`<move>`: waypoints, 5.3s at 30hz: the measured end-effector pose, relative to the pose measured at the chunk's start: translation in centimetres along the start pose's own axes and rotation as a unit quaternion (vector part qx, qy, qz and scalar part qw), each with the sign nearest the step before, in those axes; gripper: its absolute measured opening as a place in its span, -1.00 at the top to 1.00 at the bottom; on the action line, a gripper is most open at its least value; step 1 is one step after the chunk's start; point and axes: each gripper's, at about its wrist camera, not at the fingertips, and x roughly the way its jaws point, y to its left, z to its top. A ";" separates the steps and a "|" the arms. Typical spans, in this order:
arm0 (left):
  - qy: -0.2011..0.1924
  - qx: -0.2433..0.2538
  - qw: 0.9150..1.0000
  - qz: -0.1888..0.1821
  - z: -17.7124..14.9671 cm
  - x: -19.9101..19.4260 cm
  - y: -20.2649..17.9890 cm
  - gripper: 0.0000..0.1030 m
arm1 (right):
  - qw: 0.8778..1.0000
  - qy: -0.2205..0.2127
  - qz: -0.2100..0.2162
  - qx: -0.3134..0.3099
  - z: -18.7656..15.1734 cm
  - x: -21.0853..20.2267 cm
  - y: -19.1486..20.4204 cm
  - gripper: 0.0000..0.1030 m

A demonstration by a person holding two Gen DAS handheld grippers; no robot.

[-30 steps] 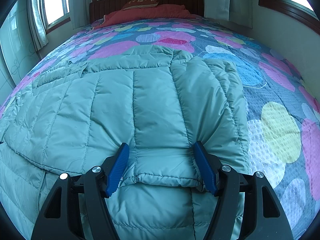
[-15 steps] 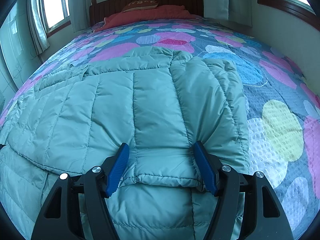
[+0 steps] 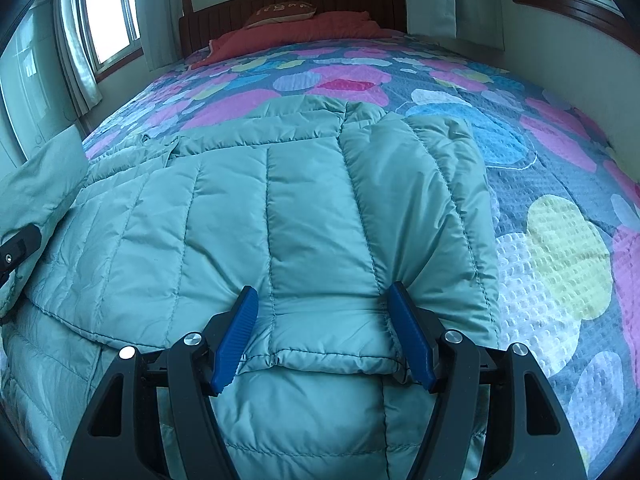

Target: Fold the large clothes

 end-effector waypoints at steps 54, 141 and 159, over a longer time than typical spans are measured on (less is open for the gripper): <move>0.002 -0.092 0.987 0.130 -1.5 -4.3 17.2 -0.15 | 0.997 -0.022 0.067 -0.005 5.0 -3.5 5.4 0.85; 0.108 -0.168 0.976 0.081 -14.2 -15.2 15.7 -0.31 | 0.997 0.041 -0.014 0.067 -12.4 -14.7 -8.0 -0.09; 0.133 -0.306 0.942 0.046 -21.5 -20.6 16.8 -0.32 | 0.986 0.059 0.025 0.154 -19.7 -18.4 -10.9 -0.09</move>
